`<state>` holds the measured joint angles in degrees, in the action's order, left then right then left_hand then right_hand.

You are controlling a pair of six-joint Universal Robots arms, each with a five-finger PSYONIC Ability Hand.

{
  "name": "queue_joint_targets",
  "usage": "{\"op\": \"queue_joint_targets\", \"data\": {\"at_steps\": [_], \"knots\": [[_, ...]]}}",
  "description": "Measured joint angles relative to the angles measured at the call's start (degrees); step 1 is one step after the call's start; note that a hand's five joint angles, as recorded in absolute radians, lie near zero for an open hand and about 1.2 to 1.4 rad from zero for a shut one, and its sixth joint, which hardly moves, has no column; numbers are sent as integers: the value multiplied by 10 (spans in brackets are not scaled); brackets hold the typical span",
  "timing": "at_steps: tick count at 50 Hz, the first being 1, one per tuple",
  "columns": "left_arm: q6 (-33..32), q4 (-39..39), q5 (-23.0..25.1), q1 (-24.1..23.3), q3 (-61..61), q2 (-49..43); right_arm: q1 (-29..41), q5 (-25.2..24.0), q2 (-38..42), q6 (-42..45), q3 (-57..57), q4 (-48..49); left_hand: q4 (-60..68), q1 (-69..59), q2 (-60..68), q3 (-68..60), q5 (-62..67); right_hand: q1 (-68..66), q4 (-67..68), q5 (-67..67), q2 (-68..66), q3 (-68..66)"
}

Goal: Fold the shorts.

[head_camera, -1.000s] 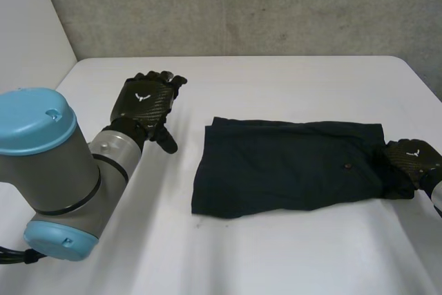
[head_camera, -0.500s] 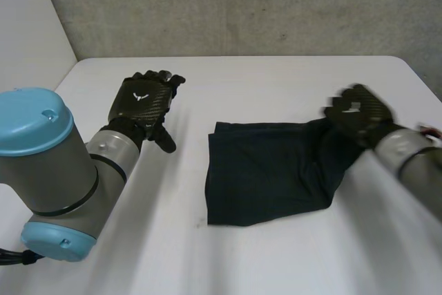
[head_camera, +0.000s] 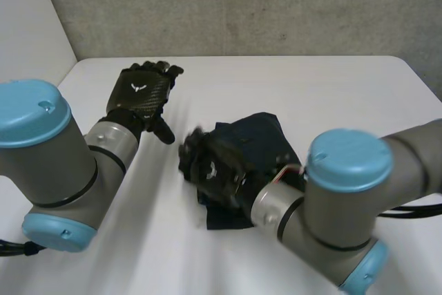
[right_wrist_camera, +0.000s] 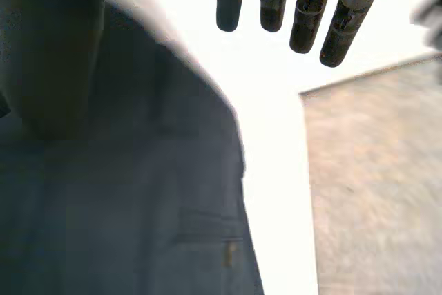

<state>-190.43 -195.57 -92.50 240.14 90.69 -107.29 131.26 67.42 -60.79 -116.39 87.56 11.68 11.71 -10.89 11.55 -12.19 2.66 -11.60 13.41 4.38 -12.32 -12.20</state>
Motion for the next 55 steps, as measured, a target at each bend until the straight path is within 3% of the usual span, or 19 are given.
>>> {"op": "queue_joint_targets", "data": {"at_steps": [3,5,8,11,14,21,31,36,43,50,55], "knots": [[3,0,-1,-3,-22,-1,-23,-1,-64,-191,2,23,0,0,0,0,0,0,0,-9,0,0],[4,-1,-1,-3,-27,-1,-30,1,-78,-238,2,28,0,0,0,0,0,0,0,-9,0,0],[20,0,-2,-11,-62,-6,-74,32,-134,-439,1,37,0,0,0,0,0,0,0,-9,0,0],[40,4,-1,-26,-94,-21,-117,65,-156,-538,-2,22,0,0,0,0,0,0,0,-9,0,0],[58,24,0,-56,-134,-59,-154,89,-143,-572,-21,-24,0,0,0,0,0,0,0,-9,0,0],[73,114,-12,-107,-210,-166,-179,96,-51,-566,-85,-118,0,0,0,0,0,0,0,-9,0,0],[67,244,-131,-130,-278,-289,-179,55,107,-504,-175,-201,0,0,0,0,0,2,0,-9,0,0],[66,261,-149,-131,-275,-295,-177,56,141,-439,-187,-218,0,0,-4,0,0,16,0,-9,3,3],[66,265,-147,-133,-270,-275,-176,60,130,-414,-184,-220,0,0,-9,0,0,25,0,-9,10,6],[67,258,-145,-132,-271,-172,-176,68,35,-453,-177,-191,0,0,-9,0,0,25,0,-13,10,6],[67,257,-141,-112,-271,-57,-180,114,-67,-529,-174,-155,0,0,-9,0,0,25,0,-13,10,6]]}}
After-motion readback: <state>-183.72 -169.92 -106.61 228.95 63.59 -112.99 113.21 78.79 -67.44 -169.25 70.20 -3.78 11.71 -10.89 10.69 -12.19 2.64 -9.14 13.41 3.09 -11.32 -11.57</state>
